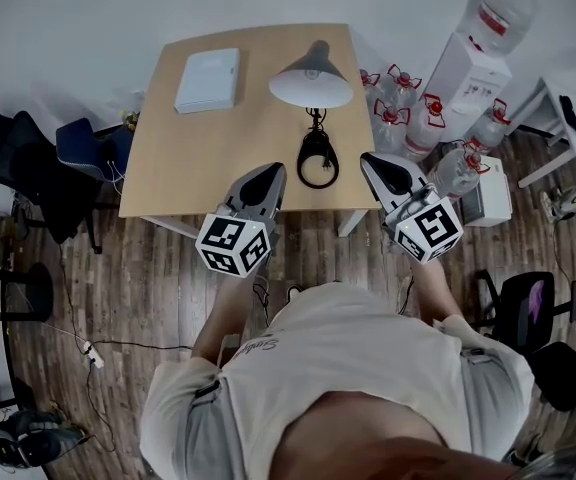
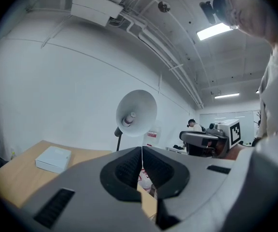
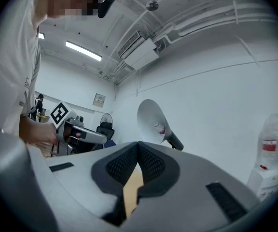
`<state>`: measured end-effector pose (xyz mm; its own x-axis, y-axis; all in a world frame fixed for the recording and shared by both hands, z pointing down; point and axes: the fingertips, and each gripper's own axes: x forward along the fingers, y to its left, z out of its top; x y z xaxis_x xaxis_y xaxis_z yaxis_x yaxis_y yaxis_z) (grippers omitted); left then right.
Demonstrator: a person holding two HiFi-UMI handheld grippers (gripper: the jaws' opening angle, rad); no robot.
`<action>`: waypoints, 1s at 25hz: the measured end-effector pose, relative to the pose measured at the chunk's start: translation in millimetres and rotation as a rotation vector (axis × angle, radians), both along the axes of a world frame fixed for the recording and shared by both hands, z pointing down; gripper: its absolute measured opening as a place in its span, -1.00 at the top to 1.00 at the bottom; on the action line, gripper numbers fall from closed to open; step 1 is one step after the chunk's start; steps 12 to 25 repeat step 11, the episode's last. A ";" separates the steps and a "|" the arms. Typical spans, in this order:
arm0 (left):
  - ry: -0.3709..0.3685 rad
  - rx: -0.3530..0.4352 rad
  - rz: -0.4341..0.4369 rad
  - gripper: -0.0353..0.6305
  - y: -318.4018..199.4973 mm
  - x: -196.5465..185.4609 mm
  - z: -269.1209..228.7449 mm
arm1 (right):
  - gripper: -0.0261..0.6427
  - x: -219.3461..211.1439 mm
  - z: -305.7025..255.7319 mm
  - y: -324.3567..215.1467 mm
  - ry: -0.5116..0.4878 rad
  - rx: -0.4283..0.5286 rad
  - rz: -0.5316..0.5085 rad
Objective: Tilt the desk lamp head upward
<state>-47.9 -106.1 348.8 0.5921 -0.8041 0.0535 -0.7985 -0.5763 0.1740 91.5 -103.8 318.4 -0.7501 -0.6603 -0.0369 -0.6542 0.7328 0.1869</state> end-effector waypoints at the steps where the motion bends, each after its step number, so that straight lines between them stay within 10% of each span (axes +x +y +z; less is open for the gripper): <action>1: 0.005 -0.003 0.000 0.84 -1.8 0.0 1.3 | 0.94 -0.3 1.1 -0.8 0.001 -0.003 -0.001; 25: 0.014 -0.031 0.016 0.84 -22.7 10.2 13.6 | 0.94 4.4 8.5 -19.9 0.001 -0.018 0.004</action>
